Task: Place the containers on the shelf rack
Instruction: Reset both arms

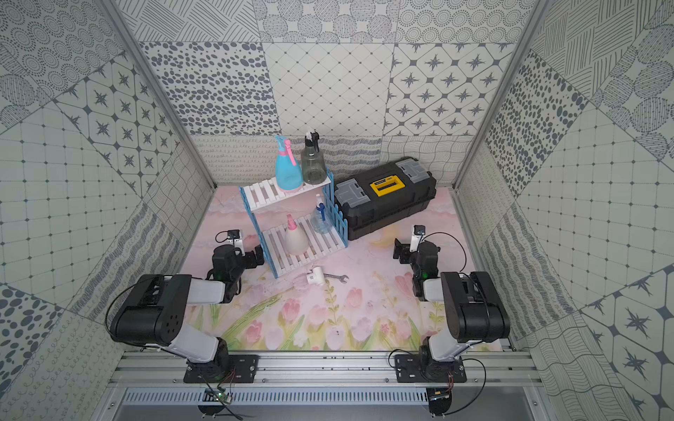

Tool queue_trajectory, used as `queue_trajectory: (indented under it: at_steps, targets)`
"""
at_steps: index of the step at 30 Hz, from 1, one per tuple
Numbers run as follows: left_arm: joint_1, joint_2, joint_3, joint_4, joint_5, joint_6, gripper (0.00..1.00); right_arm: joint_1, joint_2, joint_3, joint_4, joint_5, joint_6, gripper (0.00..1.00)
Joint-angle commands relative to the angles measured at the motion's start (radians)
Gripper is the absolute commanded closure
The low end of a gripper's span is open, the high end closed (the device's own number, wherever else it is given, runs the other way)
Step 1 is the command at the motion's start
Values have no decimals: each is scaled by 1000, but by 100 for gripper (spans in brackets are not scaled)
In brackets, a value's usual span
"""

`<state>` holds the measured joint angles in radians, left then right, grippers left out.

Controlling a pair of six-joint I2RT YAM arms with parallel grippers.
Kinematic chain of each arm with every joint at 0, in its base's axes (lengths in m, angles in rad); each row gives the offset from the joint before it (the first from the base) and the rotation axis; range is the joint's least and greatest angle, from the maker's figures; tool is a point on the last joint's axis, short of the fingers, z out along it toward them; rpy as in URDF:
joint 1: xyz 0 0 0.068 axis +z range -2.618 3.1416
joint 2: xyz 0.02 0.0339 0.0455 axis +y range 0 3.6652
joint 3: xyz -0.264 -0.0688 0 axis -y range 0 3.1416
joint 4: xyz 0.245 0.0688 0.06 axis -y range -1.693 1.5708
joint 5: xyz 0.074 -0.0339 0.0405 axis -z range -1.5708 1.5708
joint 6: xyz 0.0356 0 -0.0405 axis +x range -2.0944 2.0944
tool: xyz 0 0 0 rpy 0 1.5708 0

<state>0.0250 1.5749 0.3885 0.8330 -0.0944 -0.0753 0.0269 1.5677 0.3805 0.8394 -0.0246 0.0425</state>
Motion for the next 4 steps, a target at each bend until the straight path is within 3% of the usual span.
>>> queue_trajectory:
  at_steps: [1,4]
  targets:
    - [-29,3,17,36,146,26,1,1,0,18,54,20,-13,3]
    - [-30,4,14,43,145,26,1,2,1,18,53,19,-12,3]
